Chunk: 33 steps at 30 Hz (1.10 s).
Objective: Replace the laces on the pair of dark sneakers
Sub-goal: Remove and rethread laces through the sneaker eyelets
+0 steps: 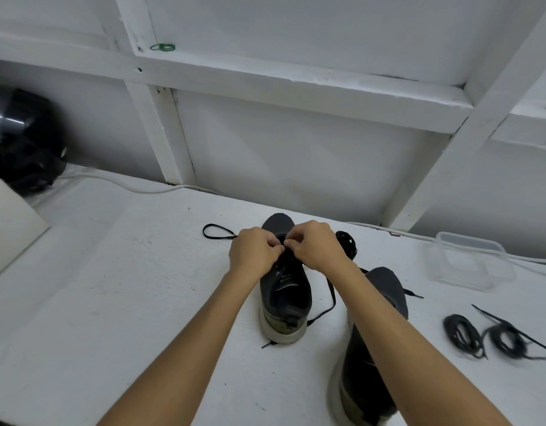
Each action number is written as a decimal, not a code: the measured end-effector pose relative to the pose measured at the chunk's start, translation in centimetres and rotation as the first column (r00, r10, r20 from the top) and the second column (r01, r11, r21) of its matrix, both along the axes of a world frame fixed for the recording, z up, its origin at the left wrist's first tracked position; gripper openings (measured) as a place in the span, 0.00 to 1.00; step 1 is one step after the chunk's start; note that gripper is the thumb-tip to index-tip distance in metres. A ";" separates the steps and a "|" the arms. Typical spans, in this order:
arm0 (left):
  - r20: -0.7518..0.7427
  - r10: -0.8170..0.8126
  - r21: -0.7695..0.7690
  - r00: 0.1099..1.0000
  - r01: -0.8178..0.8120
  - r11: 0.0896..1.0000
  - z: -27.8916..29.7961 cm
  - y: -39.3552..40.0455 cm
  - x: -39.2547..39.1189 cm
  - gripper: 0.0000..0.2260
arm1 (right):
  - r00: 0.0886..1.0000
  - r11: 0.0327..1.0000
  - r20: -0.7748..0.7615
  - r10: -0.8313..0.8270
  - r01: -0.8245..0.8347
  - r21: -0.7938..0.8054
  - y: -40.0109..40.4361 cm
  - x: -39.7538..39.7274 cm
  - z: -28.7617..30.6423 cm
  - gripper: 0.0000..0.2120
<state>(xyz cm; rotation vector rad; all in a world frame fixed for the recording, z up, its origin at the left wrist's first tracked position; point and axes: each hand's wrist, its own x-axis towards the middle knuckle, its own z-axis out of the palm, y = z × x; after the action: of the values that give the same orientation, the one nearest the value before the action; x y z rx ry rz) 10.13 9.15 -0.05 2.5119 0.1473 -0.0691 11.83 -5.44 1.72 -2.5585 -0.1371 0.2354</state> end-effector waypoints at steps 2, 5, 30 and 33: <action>0.022 -0.025 0.034 0.999 0.025 0.999 0.1 -0.2 0.0 0.05 | 1.000 0.998 0.008 0.030 -0.029 -0.054 0.3 0.1 0.0 0.06; 0.046 -0.061 0.049 0.997 0.059 0.997 0.2 -0.1 0.0 0.05 | 0.997 0.991 -0.029 0.074 -0.077 -0.113 0.6 0.4 -0.1 0.06; 0.150 -0.028 -0.003 0.988 0.029 1.000 -1.1 0.3 0.3 0.05 | 0.992 0.994 -0.066 0.103 -0.105 -0.016 -0.7 0.8 0.2 0.06; 0.125 0.008 -0.039 0.992 -0.003 0.999 -1.4 0.2 0.2 0.04 | 0.992 0.996 -0.090 0.091 -0.092 -0.010 -0.9 0.7 -0.1 0.06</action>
<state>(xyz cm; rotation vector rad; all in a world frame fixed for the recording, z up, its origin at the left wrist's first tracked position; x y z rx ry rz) 10.32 9.39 -1.40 2.4683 0.1008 0.0863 12.55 -6.38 1.60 -2.5533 -0.2193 0.3870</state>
